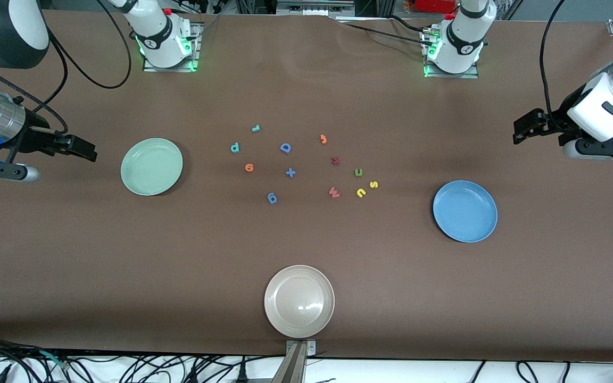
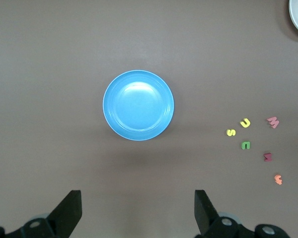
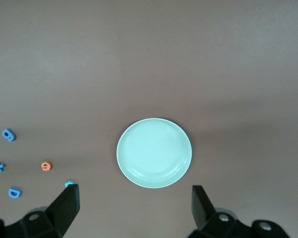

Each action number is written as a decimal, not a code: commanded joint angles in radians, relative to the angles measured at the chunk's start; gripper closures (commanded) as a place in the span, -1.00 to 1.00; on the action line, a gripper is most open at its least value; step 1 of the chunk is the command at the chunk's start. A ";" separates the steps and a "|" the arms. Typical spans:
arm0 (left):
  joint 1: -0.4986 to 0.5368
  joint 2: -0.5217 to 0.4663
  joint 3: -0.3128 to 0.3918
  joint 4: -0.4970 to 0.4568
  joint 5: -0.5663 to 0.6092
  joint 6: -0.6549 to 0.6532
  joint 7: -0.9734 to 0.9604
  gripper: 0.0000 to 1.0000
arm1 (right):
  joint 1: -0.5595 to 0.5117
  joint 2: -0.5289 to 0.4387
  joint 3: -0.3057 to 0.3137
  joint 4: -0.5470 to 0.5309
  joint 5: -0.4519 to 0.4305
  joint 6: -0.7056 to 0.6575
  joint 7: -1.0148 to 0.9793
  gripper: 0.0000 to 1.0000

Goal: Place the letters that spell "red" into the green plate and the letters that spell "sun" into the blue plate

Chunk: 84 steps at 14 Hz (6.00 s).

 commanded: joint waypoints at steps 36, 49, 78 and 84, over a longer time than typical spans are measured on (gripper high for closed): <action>-0.389 0.453 -0.035 -0.470 -0.034 0.985 -0.430 -1.00 | 0.092 0.119 0.137 -0.008 0.000 0.044 0.342 -0.99; -0.394 0.491 -0.035 -0.483 0.029 1.028 -0.473 -0.35 | 0.096 0.168 0.356 -0.450 -0.007 0.548 0.726 -0.99; -0.047 0.473 -0.030 -0.208 0.204 0.594 0.053 -1.00 | 0.096 0.294 0.399 -0.703 -0.012 0.921 0.329 0.14; -0.156 0.487 -0.053 -0.199 0.061 0.615 -0.151 -1.00 | 0.096 0.294 0.399 -0.705 -0.012 0.918 0.334 0.36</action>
